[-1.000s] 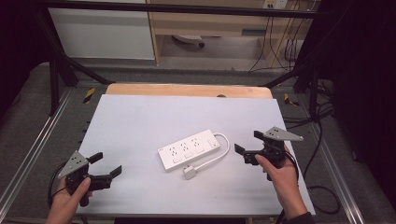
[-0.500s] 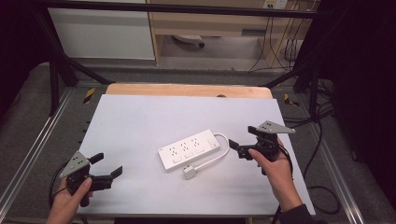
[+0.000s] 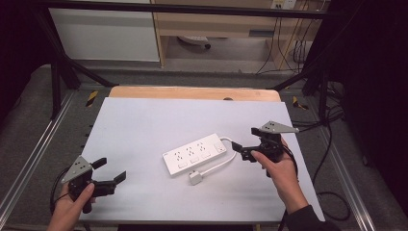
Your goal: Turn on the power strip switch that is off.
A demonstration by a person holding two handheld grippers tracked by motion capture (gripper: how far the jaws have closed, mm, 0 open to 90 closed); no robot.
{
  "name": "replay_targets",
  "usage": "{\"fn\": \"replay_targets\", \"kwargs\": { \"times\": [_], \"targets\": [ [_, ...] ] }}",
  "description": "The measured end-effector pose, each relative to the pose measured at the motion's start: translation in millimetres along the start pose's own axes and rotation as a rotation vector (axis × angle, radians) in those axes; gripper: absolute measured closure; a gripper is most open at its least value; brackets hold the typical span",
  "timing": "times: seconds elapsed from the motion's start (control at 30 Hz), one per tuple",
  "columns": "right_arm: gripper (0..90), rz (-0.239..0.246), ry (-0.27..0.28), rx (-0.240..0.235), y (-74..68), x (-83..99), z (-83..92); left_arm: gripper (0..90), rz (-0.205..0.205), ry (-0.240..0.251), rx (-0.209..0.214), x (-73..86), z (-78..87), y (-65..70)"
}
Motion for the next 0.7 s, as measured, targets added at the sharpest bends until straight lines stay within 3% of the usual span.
{"fn": "replay_targets", "kwargs": {
  "times": [0.7],
  "targets": [
    [11.3, 0.03, 0.023, 0.014, -12.9, -19.1, -20.5, 5.2, -0.003, 0.004, 0.006, -0.5, 0.7, 0.8]
  ]
}}
Point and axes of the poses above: each handheld gripper's, and its own axes: z roughly backward along the jaws, x roughly out of its underside, y roughly to its right, the point moved 8 cm from there along -z, roughly forward along the jaws, and after that the axes turned 12 degrees about -y, right-handed, at the moved point
